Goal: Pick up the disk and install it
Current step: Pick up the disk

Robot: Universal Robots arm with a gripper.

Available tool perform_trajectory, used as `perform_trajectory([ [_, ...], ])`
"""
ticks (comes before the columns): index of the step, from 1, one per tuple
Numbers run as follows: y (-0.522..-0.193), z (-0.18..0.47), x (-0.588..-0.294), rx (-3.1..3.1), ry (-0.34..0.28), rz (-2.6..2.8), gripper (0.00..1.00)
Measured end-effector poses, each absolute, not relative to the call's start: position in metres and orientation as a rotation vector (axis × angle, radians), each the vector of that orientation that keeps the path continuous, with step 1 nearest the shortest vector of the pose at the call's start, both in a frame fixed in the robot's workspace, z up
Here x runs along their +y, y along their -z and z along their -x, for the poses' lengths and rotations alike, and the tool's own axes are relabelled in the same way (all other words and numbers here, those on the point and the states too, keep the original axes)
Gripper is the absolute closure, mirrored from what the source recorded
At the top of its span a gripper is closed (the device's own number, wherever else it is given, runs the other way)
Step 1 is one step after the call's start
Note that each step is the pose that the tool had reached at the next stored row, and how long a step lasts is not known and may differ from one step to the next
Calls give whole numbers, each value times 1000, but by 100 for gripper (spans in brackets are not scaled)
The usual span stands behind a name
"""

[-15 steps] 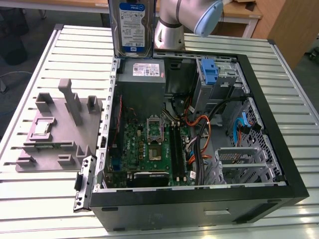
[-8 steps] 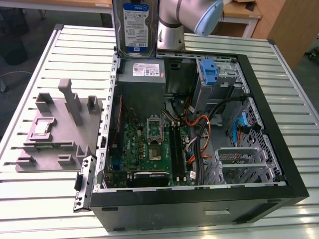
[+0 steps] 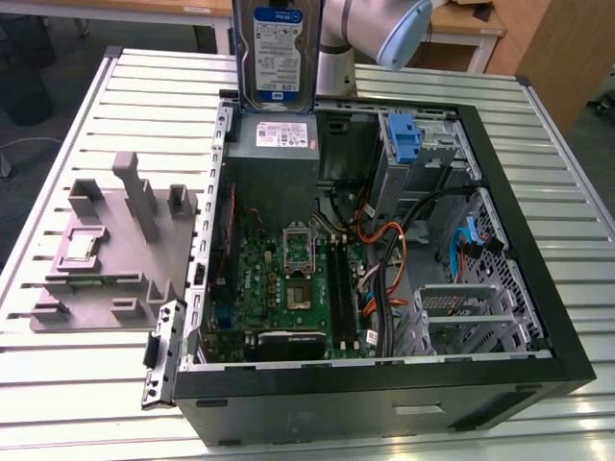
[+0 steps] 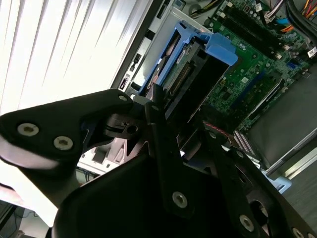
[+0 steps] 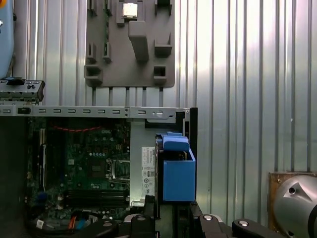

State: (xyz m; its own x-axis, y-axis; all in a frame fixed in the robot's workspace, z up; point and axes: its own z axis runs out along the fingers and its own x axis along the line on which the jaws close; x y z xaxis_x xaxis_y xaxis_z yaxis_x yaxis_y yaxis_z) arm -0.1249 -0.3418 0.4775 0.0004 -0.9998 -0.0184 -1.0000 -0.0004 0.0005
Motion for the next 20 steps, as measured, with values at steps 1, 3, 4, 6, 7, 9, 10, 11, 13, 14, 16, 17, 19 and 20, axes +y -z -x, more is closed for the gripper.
perform_trajectory([
  [1, -478, 124, -342, 2212, -21, 2213, 65],
  [3, -478, 124, -342, 2212, -21, 2213, 65],
  [4, -478, 124, -342, 2212, -21, 2213, 65],
  [6, -478, 124, -342, 2212, -21, 2213, 65],
  [7, -478, 124, -342, 2212, -21, 2213, 65],
  [9, -477, 124, -342, 2212, -21, 2213, 65],
  [10, -477, 124, -342, 2212, -21, 2213, 65],
  [11, -478, 124, -343, 2212, -21, 2213, 65],
  [13, -478, 124, -344, 2212, -21, 2213, 65],
  [14, -478, 124, -344, 2212, -21, 2213, 65],
  [16, -478, 124, -346, 2212, -21, 2213, 65],
  [17, -477, 124, -347, 2212, -21, 2213, 65],
  [19, -477, 124, -349, 2212, -21, 2213, 65],
  [20, -477, 124, -349, 2212, -21, 2213, 65],
])
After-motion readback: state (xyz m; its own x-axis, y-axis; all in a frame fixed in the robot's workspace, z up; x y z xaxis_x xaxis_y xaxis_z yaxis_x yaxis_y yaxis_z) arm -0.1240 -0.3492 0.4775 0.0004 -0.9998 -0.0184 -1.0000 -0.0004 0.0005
